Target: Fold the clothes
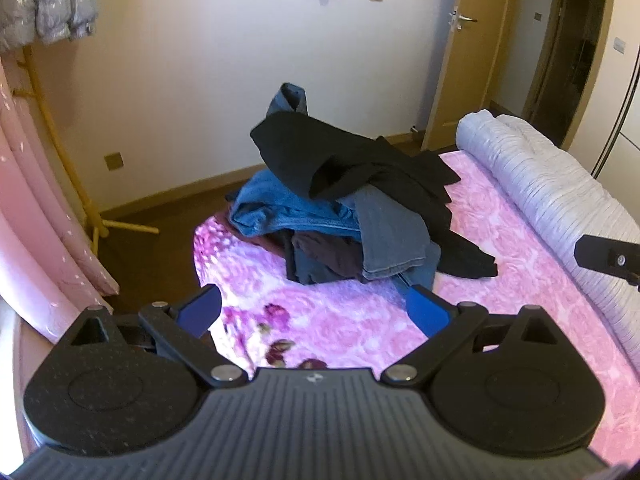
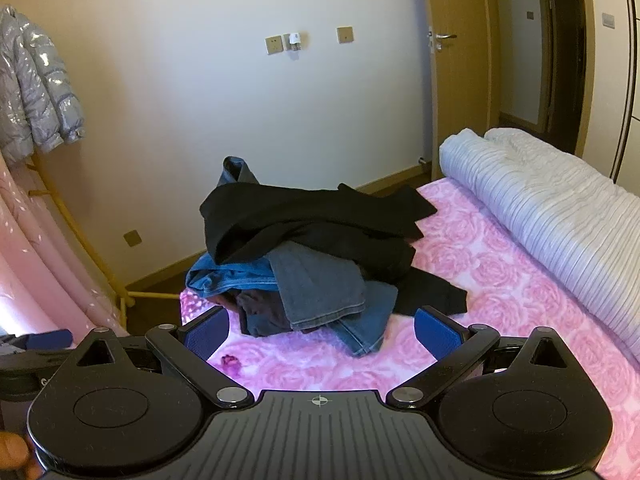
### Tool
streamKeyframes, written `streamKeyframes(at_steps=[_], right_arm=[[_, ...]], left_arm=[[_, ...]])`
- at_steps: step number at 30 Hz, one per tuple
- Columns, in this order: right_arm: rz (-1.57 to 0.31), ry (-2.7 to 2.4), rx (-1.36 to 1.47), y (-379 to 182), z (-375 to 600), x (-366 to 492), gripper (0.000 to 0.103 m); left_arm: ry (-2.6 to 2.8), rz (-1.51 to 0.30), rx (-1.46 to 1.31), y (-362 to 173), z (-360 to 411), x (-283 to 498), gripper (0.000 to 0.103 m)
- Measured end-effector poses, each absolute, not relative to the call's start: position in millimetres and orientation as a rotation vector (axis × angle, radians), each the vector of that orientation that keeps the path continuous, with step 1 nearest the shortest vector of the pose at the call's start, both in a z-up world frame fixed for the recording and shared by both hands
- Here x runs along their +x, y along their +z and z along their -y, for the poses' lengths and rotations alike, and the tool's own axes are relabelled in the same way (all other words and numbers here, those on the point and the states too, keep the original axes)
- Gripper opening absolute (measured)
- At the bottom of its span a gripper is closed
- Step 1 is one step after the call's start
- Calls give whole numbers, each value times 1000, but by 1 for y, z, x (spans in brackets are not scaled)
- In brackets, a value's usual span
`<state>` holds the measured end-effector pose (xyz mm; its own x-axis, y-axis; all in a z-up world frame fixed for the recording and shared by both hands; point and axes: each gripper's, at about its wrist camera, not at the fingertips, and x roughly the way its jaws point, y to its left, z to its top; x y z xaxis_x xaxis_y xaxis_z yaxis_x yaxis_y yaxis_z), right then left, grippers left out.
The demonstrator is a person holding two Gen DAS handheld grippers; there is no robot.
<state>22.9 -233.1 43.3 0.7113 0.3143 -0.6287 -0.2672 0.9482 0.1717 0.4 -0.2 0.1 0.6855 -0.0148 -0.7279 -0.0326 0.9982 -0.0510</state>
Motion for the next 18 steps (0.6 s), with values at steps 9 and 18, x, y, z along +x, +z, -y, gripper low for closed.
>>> streamKeyframes(at_steps=[9,18], right_arm=[[-730,297,94,30,226,17,101],[-746,316,82,22,216,21,101]], left_arm=[[-28,-847,-6,-15,22,-3,97],[-5,-922,-134,-16,-15,10,97]])
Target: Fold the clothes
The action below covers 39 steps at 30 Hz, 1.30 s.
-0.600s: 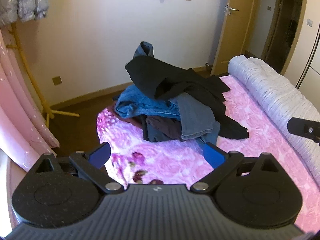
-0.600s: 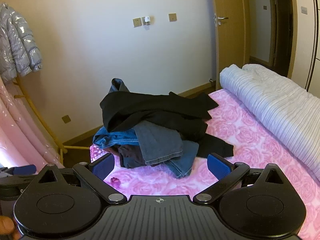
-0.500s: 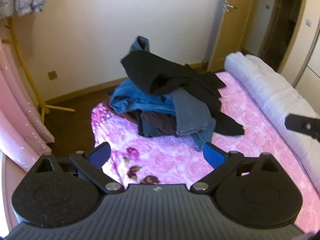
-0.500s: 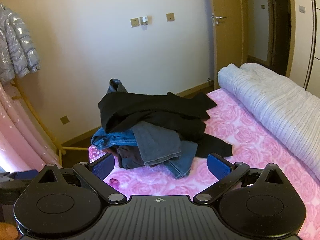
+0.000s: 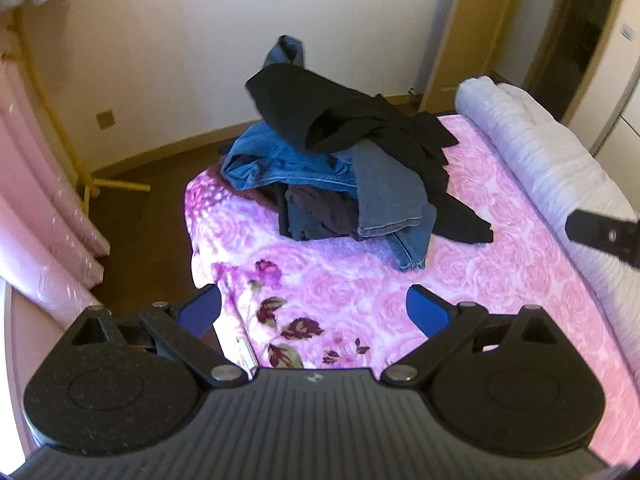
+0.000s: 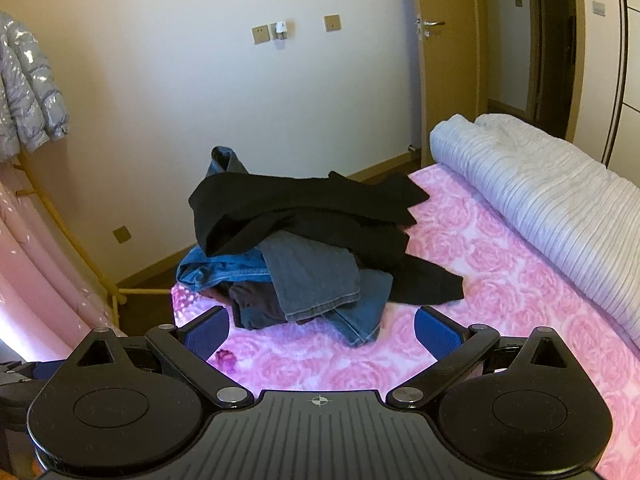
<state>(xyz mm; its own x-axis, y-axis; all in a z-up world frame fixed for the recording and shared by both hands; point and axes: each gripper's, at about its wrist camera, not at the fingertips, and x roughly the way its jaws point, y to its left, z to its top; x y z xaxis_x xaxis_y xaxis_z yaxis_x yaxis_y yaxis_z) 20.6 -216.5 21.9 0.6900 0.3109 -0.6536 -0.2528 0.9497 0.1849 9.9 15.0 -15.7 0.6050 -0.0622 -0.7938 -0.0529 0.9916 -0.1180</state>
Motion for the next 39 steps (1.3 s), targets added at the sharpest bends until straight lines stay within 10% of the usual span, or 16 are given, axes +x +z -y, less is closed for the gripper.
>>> streamKeyframes(at_steps=[39], right_arm=[[-743,322,60,24,207,18,101]], left_arm=[[37,-846,-16,4,-13,-6,92]])
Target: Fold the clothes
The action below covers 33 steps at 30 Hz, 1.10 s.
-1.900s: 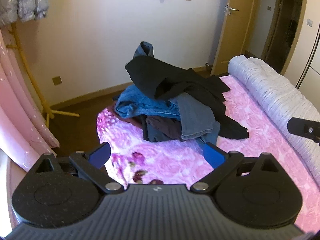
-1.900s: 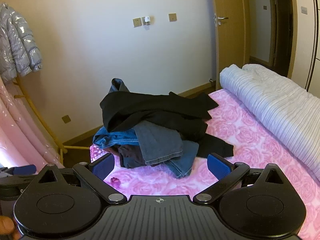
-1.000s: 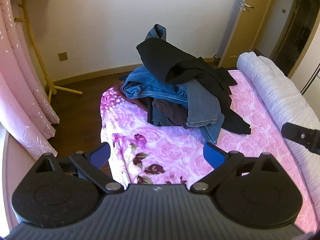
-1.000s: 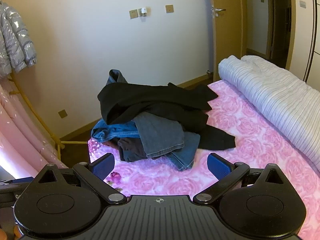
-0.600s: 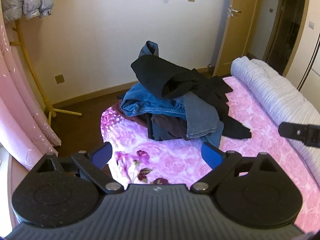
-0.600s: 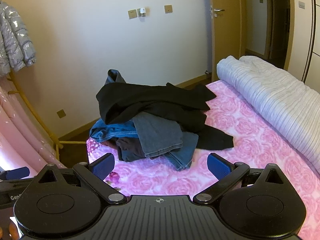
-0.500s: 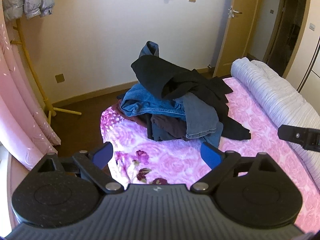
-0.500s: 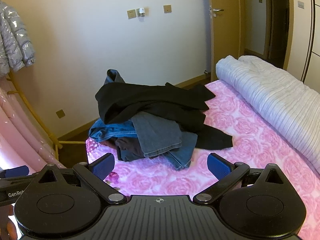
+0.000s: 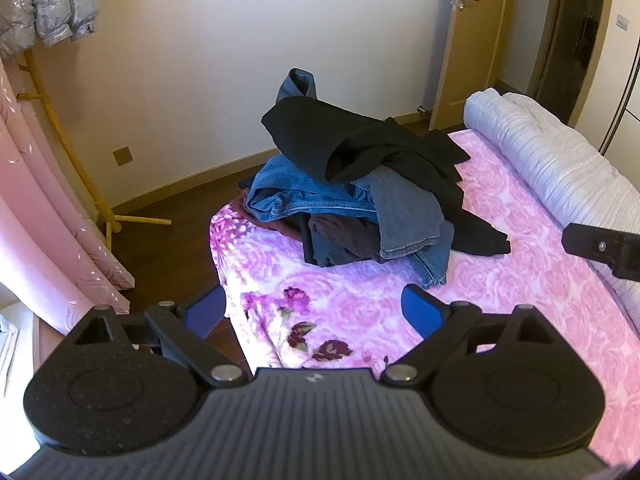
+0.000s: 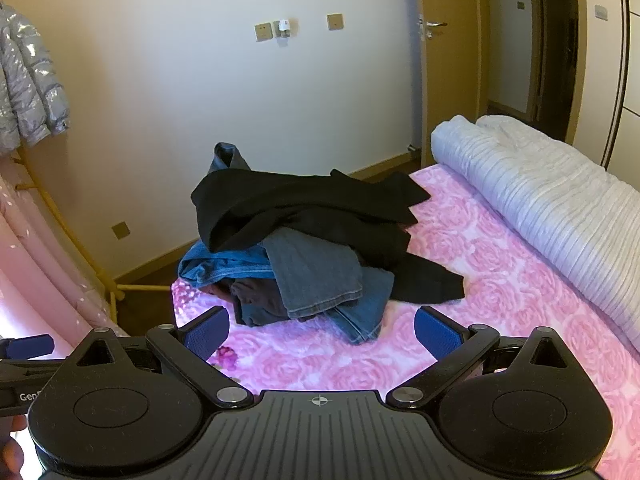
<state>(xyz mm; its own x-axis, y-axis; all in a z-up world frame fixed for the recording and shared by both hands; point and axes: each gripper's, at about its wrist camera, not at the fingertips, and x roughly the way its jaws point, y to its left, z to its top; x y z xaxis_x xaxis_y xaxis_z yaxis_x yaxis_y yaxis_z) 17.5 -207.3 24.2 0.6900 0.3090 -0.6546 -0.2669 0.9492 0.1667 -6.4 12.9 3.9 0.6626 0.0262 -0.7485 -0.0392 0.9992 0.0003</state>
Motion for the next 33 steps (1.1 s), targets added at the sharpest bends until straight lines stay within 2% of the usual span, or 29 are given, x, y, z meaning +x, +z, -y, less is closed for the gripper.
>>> streamKeyframes(at_steps=[33], right_arm=[[-754,342,32,20,207,22,101]], left_arm=[[20,-859,-30,2,-1,-6,93]])
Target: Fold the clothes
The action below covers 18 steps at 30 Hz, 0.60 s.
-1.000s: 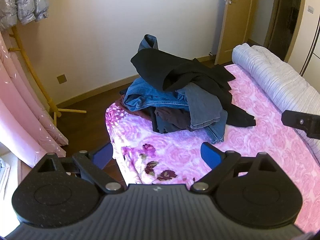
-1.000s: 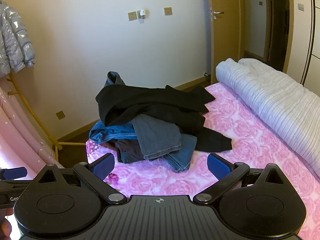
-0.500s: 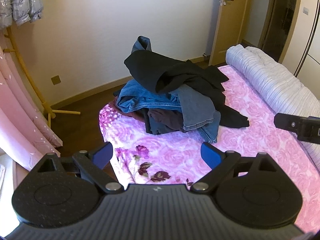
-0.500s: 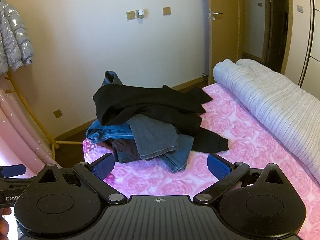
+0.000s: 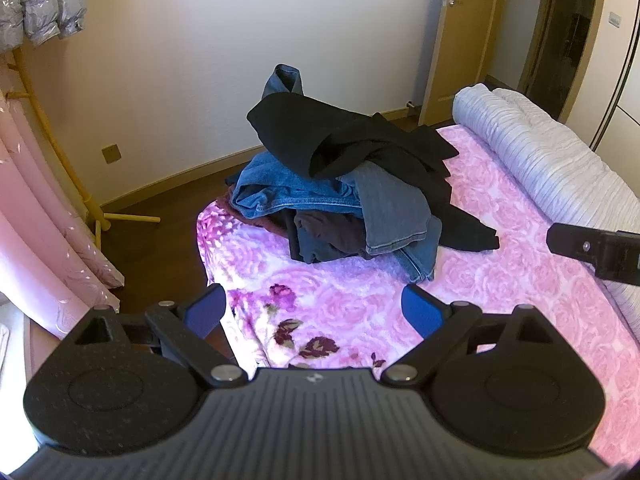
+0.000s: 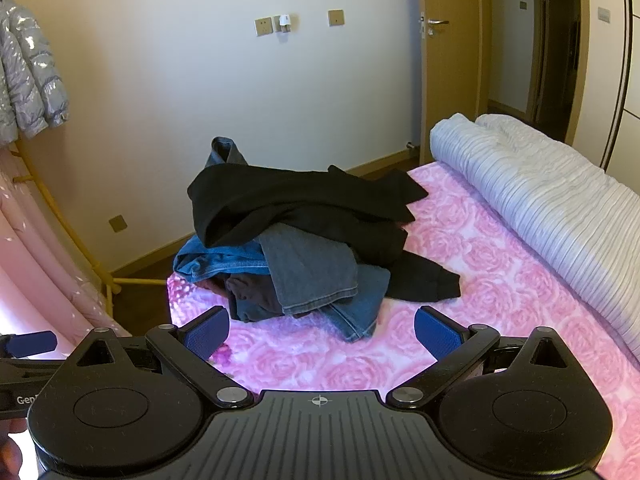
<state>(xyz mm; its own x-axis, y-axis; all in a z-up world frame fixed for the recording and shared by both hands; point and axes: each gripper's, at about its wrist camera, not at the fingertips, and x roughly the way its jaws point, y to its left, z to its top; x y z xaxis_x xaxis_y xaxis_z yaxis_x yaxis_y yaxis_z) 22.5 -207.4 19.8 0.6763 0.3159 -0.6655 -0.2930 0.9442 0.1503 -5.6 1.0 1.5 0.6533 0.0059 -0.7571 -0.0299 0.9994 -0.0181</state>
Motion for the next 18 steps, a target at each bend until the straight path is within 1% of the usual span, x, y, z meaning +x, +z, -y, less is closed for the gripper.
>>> streamKeyframes(at_steps=[18], right_arm=[[-759,349,41,14,221,32,101]], left_arm=[[33,-870,15,-2,16,-5,92]])
